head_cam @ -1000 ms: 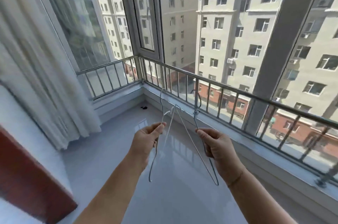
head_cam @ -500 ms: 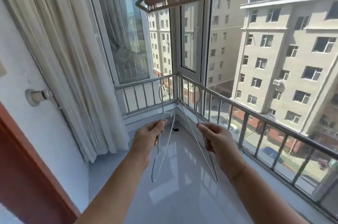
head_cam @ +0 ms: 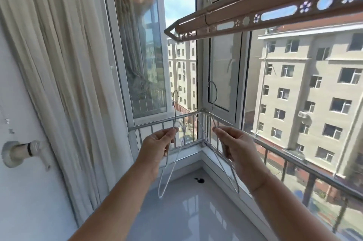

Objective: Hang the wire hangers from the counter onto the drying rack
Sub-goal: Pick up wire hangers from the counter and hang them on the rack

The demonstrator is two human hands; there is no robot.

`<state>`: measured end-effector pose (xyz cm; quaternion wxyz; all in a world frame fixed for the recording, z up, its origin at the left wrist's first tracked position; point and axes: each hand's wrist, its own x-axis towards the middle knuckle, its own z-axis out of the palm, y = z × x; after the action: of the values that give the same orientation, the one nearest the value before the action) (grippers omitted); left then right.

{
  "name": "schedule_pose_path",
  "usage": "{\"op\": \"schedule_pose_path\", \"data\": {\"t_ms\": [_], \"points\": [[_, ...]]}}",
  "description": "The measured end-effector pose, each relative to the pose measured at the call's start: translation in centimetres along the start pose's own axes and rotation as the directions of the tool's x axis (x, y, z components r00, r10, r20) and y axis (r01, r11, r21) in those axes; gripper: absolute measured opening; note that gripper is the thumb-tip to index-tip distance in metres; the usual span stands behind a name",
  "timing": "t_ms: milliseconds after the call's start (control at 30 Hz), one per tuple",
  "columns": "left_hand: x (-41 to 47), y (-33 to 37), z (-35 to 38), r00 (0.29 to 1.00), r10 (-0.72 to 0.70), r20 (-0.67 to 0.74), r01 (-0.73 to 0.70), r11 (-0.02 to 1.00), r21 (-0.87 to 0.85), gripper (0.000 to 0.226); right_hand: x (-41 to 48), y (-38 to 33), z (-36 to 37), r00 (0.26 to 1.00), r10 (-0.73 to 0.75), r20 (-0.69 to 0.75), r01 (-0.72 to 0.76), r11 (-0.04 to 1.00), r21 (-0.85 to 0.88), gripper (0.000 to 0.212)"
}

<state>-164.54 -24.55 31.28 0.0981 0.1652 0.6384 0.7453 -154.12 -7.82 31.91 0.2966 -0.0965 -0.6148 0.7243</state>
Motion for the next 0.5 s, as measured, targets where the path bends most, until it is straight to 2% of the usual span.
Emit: {"op": "schedule_pose_path", "data": {"t_ms": [233, 500], "points": [[13.5, 2.5, -2.8, 0.992, 0.050, 0.118, -0.050, 0.999, -0.008, 0.031, 11.2, 0.1, 6.6, 0.994, -0.071, -0.080, 0.070, 0.997, -0.022, 0.014], [27.2, 3.1, -2.8, 0.982, 0.092, 0.167, -0.080, 0.994, -0.077, 0.023, 23.8, 1.1, 10.5, 0.984, -0.135, -0.117, 0.133, 0.991, -0.020, 0.014]]}}
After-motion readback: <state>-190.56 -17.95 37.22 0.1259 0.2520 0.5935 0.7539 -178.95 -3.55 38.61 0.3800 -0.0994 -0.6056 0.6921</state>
